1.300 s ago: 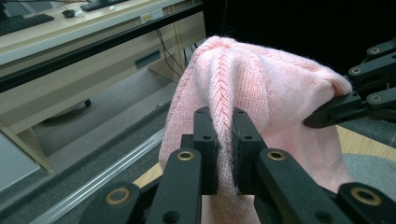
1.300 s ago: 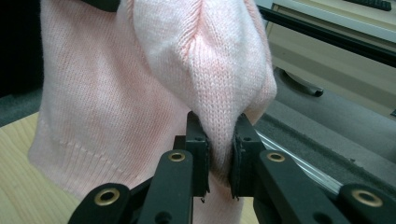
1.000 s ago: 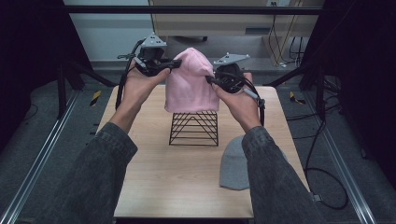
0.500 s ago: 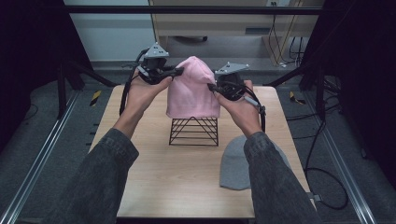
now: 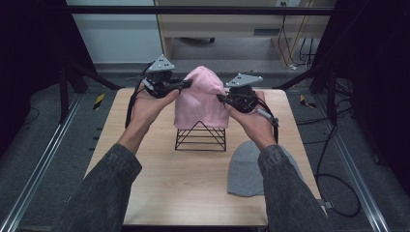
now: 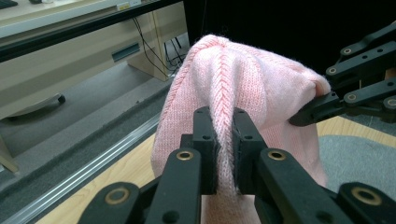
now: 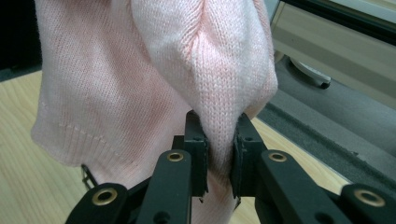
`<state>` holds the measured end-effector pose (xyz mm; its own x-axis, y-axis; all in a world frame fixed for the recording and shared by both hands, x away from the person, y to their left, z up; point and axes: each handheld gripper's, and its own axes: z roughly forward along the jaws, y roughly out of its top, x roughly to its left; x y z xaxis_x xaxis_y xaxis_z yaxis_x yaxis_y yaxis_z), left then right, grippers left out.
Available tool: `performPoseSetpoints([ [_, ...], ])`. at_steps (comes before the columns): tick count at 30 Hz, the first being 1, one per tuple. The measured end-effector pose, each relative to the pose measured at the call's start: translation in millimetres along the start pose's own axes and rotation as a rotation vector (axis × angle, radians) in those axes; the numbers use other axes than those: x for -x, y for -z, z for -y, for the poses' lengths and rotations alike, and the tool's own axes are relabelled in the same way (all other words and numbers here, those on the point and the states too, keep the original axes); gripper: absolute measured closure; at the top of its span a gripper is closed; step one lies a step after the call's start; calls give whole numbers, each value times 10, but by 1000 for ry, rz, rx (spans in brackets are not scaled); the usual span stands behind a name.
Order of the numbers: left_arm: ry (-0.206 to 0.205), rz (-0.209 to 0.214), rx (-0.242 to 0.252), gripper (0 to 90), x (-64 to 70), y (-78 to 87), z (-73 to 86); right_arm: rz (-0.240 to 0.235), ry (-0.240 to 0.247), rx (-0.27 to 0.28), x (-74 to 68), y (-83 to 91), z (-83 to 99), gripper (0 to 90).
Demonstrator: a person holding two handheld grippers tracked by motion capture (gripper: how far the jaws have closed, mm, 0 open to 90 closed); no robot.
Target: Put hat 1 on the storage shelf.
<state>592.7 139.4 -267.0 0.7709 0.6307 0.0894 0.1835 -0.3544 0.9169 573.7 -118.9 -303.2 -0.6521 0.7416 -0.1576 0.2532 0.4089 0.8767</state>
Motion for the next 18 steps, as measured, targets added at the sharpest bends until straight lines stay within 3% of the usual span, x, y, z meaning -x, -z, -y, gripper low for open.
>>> performPoseSetpoints([
  [18, 6, 8, 13, 818, 89, 88, 142, -32, 41, -16, -99, 33, 184, 796],
])
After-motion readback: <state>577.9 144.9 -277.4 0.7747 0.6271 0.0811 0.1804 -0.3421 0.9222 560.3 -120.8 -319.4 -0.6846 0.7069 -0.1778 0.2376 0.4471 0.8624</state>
